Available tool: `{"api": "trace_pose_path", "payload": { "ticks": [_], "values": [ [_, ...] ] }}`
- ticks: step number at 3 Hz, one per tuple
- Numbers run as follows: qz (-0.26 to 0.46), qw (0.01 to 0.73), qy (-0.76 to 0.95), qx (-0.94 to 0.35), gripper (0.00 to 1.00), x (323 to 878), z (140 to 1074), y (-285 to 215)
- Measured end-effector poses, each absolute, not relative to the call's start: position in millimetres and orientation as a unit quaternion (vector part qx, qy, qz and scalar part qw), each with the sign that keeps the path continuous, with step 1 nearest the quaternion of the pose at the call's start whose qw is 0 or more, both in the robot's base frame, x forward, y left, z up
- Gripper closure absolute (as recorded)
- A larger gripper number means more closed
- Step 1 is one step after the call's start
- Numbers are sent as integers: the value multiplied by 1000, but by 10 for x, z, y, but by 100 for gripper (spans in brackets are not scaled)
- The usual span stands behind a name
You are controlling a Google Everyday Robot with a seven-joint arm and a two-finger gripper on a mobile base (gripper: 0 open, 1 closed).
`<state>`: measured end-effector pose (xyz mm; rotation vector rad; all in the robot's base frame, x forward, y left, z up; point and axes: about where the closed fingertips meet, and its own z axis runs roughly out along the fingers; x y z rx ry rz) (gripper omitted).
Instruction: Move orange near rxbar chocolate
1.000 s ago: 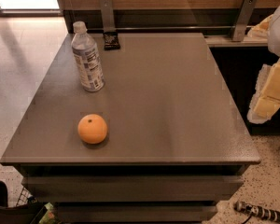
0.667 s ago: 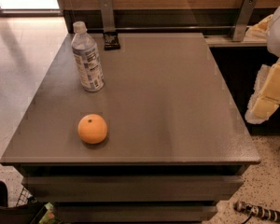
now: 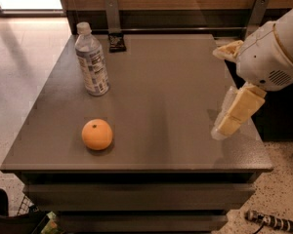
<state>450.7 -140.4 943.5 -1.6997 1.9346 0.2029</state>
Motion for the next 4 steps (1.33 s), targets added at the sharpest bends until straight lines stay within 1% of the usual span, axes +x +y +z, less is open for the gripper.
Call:
{"api": "trace_pose_path", "payload": {
  "ticks": [2, 3, 4],
  "values": [
    [244, 383, 637, -623, 0, 4426, 9053, -193],
    [312, 417, 596, -611, 0, 4284, 8983, 396],
    [333, 426, 579, -610, 0, 4202, 8853, 838]
  ]
}}
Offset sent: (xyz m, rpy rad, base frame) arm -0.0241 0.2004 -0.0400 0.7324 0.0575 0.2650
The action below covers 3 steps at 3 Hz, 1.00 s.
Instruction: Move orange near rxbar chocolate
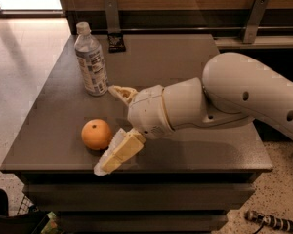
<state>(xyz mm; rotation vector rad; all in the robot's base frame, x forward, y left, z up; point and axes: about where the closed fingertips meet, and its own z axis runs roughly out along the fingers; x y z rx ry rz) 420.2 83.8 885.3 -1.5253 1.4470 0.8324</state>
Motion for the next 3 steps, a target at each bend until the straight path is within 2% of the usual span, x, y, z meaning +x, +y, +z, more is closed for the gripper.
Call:
{"api": "trace_pose_path", "payload": {
  "ticks": [1, 2, 3],
  "values": [
    [340, 420, 574, -615, 0, 4236, 8590, 1186],
    [356, 423, 567, -611, 15, 4296, 8412, 1346],
    [357, 422, 566, -611, 46, 4291, 8407, 1365]
  ]
}}
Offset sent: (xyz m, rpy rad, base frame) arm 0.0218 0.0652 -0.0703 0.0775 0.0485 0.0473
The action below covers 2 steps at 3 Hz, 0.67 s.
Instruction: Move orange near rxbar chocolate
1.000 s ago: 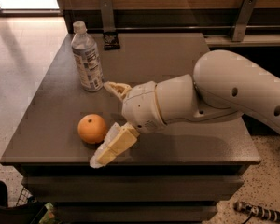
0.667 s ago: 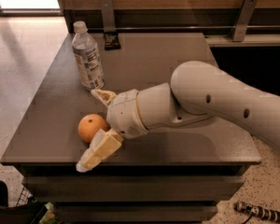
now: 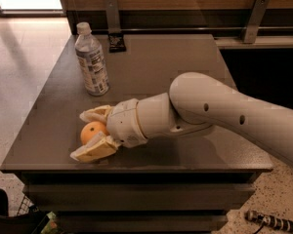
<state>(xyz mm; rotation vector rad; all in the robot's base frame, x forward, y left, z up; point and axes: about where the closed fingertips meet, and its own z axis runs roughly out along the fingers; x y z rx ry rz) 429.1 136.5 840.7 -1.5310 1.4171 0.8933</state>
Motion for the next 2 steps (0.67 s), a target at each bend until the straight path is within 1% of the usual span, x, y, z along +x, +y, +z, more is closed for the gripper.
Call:
{"api": "trace_pose_path", "payload": {
  "ticks": [1, 2],
  "values": [
    [357, 422, 565, -613, 77, 4278, 8412, 1384],
    [356, 421, 563, -615, 100, 4260, 8427, 1403]
  ]
}}
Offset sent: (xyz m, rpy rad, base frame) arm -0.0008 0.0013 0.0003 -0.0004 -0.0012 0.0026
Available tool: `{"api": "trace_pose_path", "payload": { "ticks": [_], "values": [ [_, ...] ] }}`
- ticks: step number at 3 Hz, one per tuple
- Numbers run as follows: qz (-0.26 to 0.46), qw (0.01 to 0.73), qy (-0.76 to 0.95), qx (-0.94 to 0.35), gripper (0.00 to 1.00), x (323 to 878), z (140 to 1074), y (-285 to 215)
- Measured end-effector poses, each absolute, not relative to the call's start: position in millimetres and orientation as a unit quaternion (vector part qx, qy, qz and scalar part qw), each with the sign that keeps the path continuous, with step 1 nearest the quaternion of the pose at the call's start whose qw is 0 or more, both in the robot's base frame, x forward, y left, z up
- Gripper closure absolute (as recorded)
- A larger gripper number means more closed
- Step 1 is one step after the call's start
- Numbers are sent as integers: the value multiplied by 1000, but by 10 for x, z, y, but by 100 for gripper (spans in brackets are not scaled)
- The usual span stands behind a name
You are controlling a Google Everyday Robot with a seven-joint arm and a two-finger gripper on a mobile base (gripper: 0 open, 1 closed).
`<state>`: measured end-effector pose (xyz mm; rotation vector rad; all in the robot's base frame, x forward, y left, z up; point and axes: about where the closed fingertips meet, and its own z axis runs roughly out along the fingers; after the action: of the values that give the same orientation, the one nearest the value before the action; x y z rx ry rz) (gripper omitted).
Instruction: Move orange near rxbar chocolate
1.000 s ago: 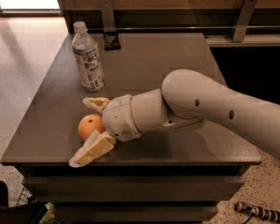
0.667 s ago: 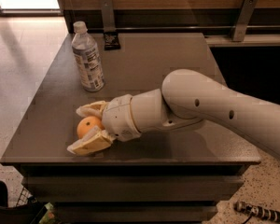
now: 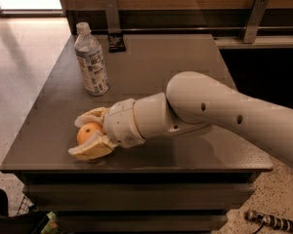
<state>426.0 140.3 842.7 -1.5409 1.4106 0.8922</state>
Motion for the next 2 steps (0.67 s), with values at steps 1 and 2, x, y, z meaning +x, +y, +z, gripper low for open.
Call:
{"api": "trace_pose_path", "payload": {
  "ticks": [1, 2],
  "values": [
    [356, 421, 563, -615, 100, 4260, 8427, 1403],
    [325, 431, 578, -613, 100, 4617, 8885, 1043]
  ]
}}
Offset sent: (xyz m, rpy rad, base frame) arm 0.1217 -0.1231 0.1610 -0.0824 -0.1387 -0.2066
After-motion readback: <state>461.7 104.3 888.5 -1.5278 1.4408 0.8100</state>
